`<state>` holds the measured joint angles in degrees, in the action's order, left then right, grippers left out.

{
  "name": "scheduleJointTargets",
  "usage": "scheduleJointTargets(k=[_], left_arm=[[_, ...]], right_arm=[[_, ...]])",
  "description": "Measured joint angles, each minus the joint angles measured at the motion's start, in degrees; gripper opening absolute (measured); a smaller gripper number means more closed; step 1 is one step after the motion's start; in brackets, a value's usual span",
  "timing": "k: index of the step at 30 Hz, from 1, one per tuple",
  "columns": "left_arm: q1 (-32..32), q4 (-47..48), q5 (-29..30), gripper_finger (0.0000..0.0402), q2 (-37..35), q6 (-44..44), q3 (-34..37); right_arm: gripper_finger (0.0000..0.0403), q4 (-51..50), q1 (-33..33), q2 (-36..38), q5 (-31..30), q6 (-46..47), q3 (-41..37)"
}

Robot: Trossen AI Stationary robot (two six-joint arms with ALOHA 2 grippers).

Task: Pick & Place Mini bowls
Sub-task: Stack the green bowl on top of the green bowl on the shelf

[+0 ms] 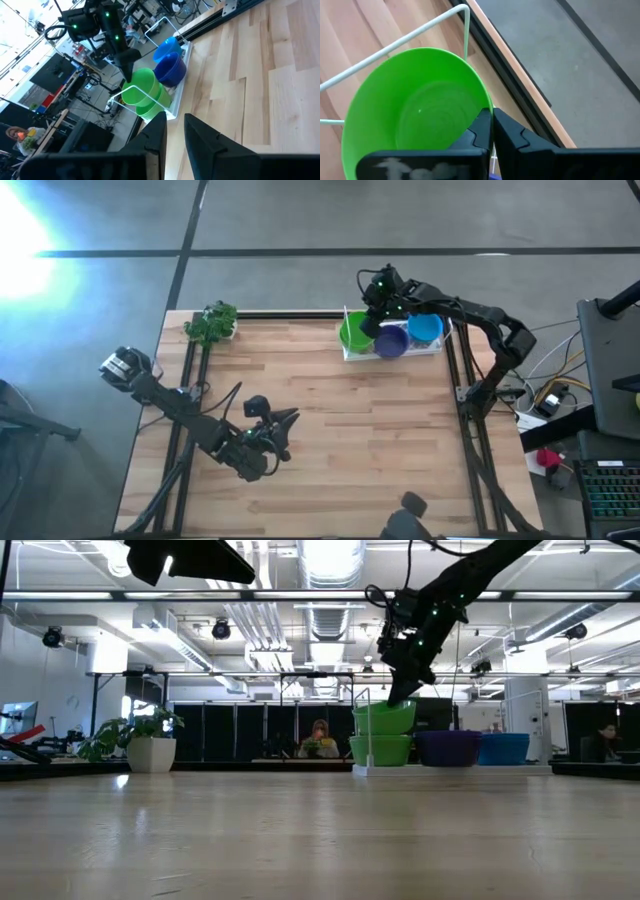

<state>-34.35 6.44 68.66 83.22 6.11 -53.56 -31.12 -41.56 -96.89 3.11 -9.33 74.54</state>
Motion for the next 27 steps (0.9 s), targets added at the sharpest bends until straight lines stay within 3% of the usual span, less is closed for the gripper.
scheduleJointTargets(k=[6,20,27], left_arm=[[0.0,0.0,0.02,0.0064,0.0,0.04,-0.02],[0.0,0.0,0.0,0.0064,0.0,0.04,-0.02],[0.0,0.0,0.0,0.0064,0.0,0.0,-0.04]], right_arm=[[0.0016,0.07,0.04,-0.54,0.01,-0.22,0.0],[0.0113,-0.14,0.03,0.01,-0.15,-1.3,0.02],[0.0097,-0.41,0.01,0.14,-5.42,1.81,0.02]])
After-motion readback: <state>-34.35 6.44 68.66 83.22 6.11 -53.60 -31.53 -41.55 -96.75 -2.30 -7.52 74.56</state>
